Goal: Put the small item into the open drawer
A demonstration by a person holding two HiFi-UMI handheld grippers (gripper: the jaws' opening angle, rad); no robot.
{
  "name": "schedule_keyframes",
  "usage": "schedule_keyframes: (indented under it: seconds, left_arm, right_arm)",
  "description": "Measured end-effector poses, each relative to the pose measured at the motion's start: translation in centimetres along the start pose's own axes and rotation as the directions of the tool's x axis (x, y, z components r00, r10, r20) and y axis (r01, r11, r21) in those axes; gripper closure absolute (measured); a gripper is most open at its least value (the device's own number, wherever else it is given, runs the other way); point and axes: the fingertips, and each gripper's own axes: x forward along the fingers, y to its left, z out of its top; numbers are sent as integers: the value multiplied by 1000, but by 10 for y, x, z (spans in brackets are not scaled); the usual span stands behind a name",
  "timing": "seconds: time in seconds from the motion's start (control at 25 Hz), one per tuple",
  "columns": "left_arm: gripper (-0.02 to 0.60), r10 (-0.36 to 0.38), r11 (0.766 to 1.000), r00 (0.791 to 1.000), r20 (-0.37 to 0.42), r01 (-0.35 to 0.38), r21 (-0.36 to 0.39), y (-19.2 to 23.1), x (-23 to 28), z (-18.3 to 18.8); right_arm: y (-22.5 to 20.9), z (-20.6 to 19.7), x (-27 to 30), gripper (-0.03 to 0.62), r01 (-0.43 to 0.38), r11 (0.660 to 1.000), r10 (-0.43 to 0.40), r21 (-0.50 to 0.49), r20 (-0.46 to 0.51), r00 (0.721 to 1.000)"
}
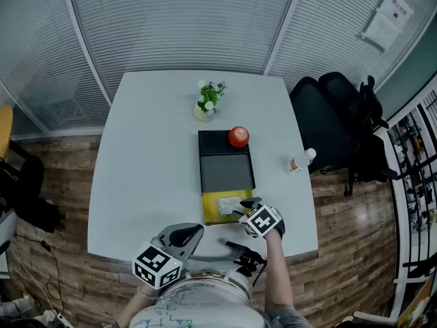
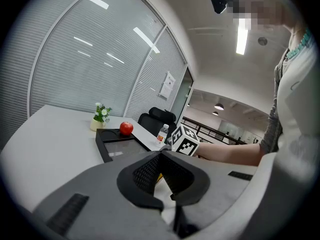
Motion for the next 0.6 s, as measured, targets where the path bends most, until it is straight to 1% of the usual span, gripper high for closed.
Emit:
schedule_keyframes:
  seconds: [0.08, 0.2, 0.36, 0.48, 0.6]
  left_arm:
    - [584, -2, 1000, 1000, -1, 2, 1, -1, 0, 0]
    - [584, -5, 1000, 1000, -2, 5, 3, -2, 0, 0]
    - [584, -7, 1000, 1000, 1, 7, 6, -2, 0, 0]
    - [584, -3, 1000, 1000, 3, 3, 13, -3, -2, 2]
    - [584, 0, 1000, 1000, 4, 0, 16, -3, -2, 3]
  right_arm:
    - [2, 0, -5, 441, 12, 1000, -12, -1, 13, 1000]
    - [3, 0, -11, 492, 37, 999, -36, -5, 36, 999]
    - [8, 0, -14, 547, 45, 998, -43, -32, 54, 998]
    - [11, 1, -20, 590, 58, 998, -56, -24, 77, 995]
    - [12, 4, -27, 591, 70, 997, -66, -34, 104, 992]
